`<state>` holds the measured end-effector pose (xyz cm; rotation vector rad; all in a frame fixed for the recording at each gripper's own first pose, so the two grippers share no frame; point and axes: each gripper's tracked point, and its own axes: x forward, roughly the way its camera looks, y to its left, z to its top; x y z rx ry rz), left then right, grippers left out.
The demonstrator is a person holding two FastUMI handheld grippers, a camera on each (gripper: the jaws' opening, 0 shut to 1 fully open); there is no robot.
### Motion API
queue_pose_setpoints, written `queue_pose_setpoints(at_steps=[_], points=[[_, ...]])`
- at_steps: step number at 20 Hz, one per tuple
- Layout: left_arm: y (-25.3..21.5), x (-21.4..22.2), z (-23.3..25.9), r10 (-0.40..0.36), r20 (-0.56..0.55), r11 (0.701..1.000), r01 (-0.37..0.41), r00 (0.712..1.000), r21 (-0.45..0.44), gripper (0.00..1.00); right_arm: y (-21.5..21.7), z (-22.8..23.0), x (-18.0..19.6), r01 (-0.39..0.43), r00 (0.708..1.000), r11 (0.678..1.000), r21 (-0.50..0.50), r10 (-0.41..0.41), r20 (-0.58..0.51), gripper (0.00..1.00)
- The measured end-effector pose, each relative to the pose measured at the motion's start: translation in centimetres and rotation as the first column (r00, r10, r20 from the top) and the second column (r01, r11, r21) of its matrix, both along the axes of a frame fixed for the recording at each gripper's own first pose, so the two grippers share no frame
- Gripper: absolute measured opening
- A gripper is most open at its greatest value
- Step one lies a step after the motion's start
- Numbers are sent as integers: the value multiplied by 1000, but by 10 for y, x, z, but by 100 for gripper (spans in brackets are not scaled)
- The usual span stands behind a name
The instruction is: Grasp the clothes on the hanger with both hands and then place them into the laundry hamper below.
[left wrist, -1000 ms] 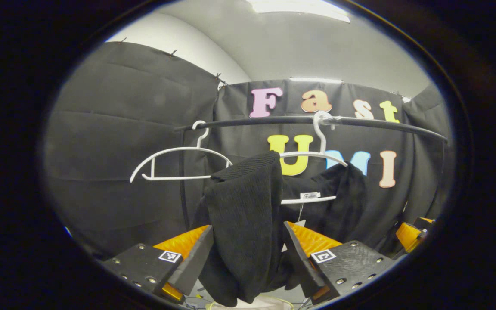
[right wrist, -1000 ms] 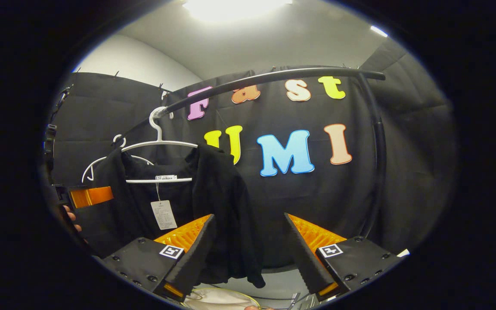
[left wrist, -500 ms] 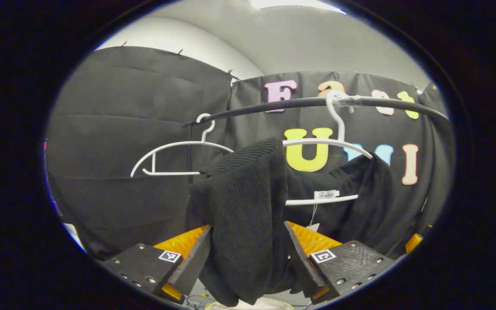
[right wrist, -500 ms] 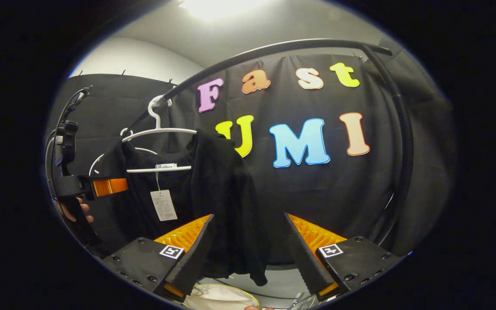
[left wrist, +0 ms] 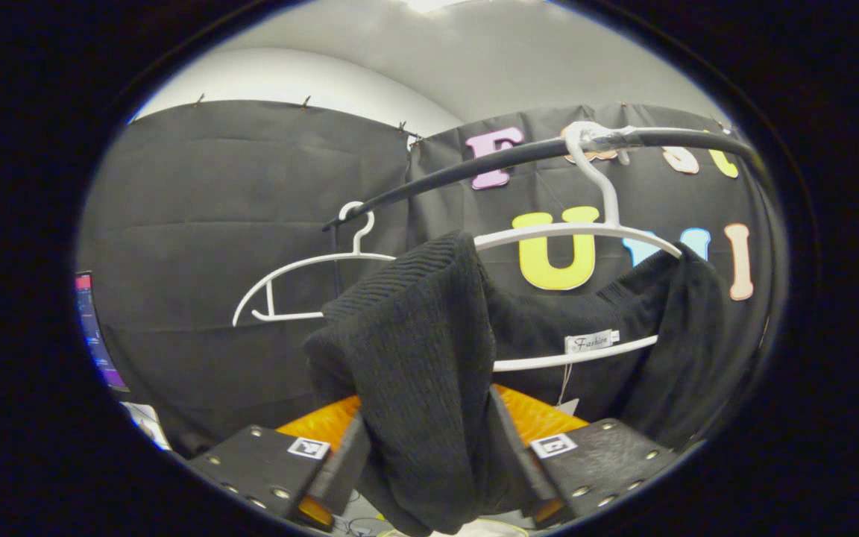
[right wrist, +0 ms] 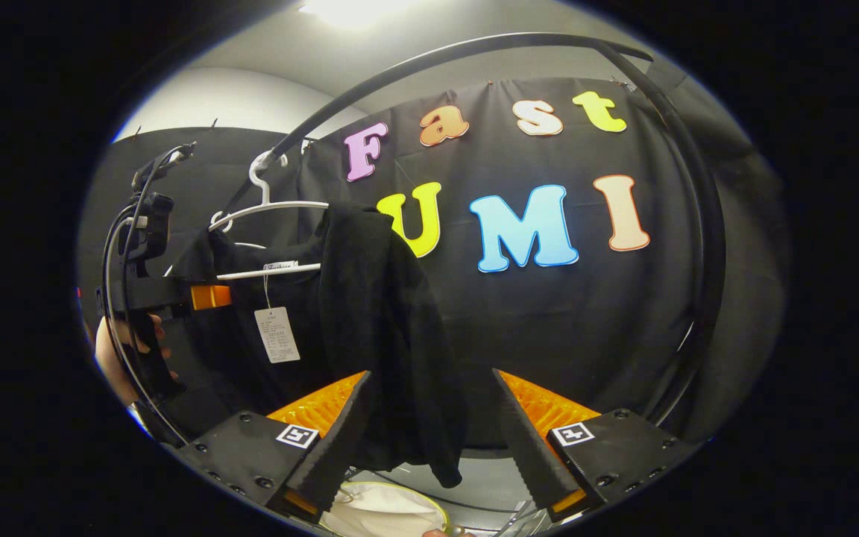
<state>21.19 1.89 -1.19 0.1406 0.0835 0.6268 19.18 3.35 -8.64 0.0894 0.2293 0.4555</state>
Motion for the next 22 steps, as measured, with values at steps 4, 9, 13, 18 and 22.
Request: queue_pose_setpoints(at_steps=[4,9,13,18,22], points=[[5,-6,4,-7,6,1000,7,1000,12,21,11,4,2,-9,1000,1000,-3,9,7,98],[-7,-14,5,-182,18,982,183,983,-52,1,44,21,2,-33,999,999,-14,34,37,98],[-13,-18,12,-246,34,966,248,969,-68,1,82,34,15,-51,998,999,-16,51,48,98],[-17,-25,19,-299,63,946,304,952,-108,0,126,45,33,-66,997,998,-12,66,44,98],[-14,-26,20,-318,59,940,323,946,-111,0,148,42,52,-53,998,998,-30,54,40,92]])
